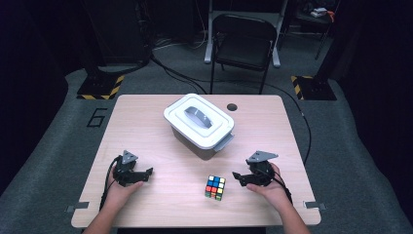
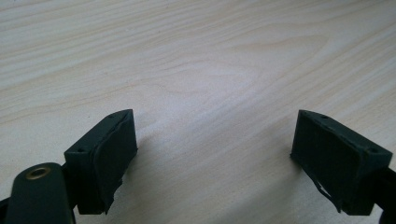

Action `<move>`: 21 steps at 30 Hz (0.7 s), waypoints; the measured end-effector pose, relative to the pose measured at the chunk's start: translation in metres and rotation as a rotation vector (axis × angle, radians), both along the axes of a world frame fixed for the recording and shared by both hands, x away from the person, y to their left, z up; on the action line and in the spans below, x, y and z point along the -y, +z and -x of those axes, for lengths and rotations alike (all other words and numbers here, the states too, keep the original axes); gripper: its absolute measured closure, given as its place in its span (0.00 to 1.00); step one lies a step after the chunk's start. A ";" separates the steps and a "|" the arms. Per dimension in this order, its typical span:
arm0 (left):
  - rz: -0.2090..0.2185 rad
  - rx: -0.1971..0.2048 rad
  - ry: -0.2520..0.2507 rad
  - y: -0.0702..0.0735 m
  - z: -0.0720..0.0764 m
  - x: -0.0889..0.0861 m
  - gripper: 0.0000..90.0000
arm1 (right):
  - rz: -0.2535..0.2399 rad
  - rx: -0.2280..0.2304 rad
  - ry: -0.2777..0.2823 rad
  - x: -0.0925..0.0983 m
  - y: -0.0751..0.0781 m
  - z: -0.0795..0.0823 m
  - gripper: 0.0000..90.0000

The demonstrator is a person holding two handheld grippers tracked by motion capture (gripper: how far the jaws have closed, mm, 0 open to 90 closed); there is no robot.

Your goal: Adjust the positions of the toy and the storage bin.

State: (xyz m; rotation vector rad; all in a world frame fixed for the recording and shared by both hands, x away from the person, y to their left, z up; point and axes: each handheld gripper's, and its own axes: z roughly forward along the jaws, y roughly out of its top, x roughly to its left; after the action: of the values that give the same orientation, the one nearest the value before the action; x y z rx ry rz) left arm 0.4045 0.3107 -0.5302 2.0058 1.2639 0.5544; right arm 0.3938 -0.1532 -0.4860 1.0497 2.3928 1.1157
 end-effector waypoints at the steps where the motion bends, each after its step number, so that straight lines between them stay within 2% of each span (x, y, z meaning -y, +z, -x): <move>1: 0.001 0.000 0.000 0.000 0.000 0.000 0.15 | -0.005 -0.001 -0.001 -0.002 0.001 0.001 0.25; 8: 0.000 0.000 0.000 0.000 0.000 0.000 0.15 | -0.016 -0.005 0.074 -0.013 0.009 0.009 0.26; 11: 0.000 0.000 0.000 0.000 0.000 0.000 0.15 | -0.030 -0.016 0.096 -0.018 0.011 0.012 0.27; 16: 0.000 0.000 0.001 0.000 0.000 0.000 0.15 | -0.033 -0.011 0.122 -0.023 0.015 0.017 0.27; 17: 0.000 0.000 0.001 0.000 0.000 0.000 0.15 | -0.051 -0.014 0.131 -0.025 0.017 0.019 0.27; 21: 0.000 0.000 0.001 0.000 0.000 0.000 0.15 | -0.059 -0.009 0.167 -0.030 0.020 0.022 0.25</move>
State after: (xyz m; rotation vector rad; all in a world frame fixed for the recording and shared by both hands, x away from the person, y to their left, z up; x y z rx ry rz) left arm 0.4045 0.3106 -0.5302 2.0057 1.2651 0.5551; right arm 0.3714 -0.1229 -0.4662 0.8877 2.5068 1.2456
